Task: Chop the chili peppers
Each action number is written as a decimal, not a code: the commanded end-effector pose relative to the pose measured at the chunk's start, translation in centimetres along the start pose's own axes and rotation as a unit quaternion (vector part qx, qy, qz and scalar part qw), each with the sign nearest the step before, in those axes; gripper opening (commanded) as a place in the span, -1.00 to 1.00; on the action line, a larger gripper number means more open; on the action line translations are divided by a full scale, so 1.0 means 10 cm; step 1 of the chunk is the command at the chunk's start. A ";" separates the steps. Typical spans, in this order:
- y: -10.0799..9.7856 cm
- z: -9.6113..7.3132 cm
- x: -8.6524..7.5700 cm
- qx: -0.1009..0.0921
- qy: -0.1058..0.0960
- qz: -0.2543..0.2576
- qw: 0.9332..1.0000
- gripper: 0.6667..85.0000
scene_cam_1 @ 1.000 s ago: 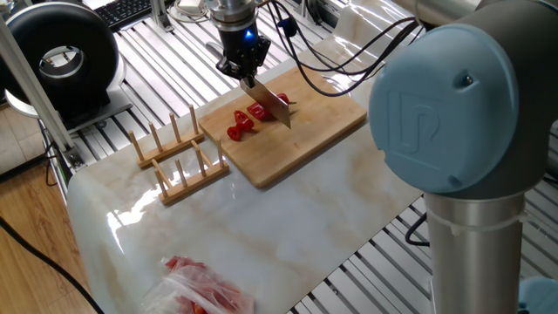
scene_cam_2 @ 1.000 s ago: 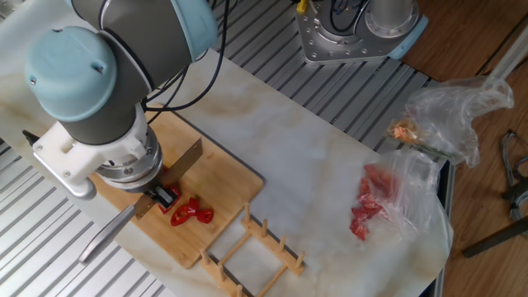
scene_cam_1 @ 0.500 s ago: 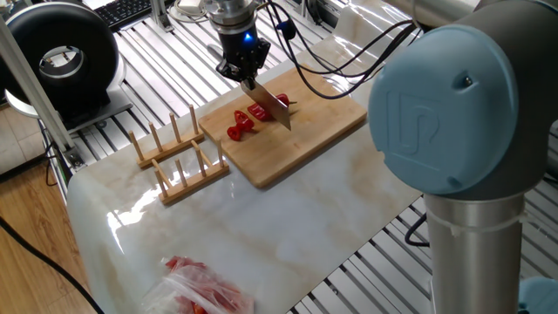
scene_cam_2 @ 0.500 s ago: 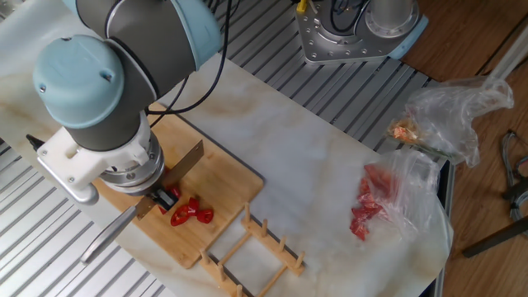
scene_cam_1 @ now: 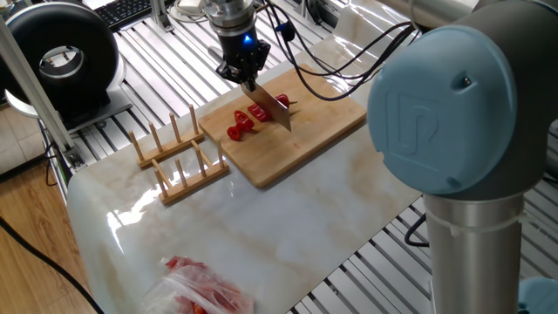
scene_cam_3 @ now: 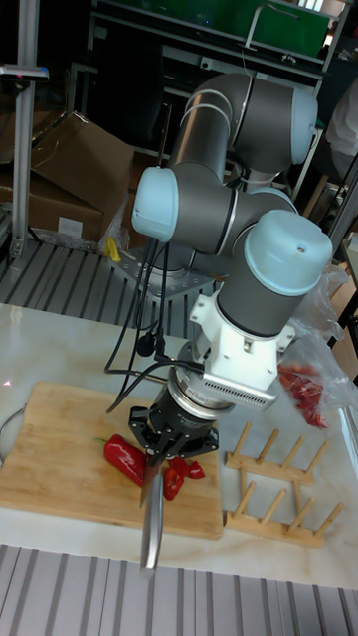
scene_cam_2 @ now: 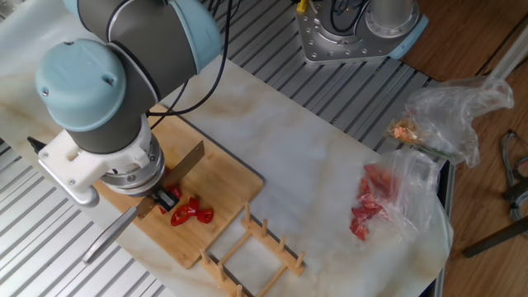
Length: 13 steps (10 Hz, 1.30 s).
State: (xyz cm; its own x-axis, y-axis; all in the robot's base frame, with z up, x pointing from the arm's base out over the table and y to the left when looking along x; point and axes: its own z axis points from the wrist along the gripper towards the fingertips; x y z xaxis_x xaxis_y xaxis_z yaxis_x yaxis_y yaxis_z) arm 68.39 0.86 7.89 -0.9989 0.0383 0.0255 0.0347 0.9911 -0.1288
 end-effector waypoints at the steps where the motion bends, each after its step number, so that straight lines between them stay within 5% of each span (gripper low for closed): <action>1: 0.03 0.02 -0.01 -0.009 0.001 0.005 1.000 -0.98; 8: 0.05 0.04 0.00 -0.024 0.006 0.009 1.000 -0.98; 13: 0.05 0.01 0.07 -0.040 0.029 0.000 0.999 -0.98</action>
State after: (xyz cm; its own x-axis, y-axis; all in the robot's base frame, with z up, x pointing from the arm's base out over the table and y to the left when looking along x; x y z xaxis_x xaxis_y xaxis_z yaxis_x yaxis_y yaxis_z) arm 67.96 1.06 7.50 -0.9970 0.0420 0.0644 0.0371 0.9964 -0.0757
